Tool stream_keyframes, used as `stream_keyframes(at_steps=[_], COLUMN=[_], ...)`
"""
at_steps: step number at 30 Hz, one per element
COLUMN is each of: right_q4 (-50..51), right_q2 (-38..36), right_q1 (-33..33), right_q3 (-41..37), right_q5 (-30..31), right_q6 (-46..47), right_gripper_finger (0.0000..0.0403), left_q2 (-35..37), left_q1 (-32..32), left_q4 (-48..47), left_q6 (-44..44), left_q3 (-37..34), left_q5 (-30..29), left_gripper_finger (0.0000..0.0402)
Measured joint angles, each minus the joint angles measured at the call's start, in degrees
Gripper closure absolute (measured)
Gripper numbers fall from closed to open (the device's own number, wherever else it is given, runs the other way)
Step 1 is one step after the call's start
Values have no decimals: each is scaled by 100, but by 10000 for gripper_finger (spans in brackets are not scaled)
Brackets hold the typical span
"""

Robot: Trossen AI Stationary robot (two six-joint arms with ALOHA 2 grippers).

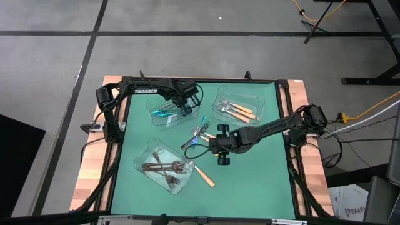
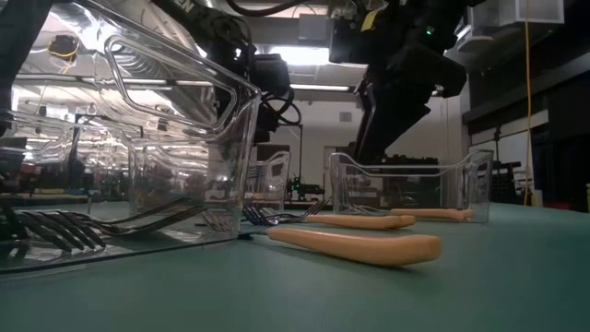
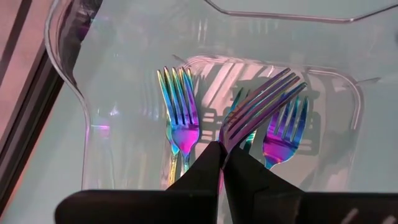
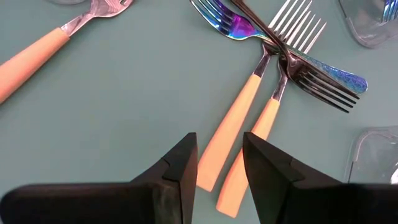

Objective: Sort silverware by color (type)
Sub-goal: Put the blue fork into the top left transparent bin

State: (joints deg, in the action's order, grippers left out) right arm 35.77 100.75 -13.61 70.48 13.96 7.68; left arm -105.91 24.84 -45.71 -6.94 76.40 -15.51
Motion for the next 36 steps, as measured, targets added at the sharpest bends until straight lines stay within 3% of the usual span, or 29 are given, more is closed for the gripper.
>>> stream_keyframes(at_steps=[12,23,36], right_q4=[-11,-11,24], right_q2=[0,0,0], right_q1=[0,1,13], right_q3=[0,0,2], right_q5=[-2,-4,-7], right_q6=[0,0,-2], right_gripper_finger=[283,283,283], left_q2=[0,2,9], left_q1=[-100,-140,-140], left_q4=[-188,-65,-161], left_q6=[4,4,241], left_q3=[-9,-589,-508], left_q5=[15,5,-13], left_gripper_finger=[393,392,325])
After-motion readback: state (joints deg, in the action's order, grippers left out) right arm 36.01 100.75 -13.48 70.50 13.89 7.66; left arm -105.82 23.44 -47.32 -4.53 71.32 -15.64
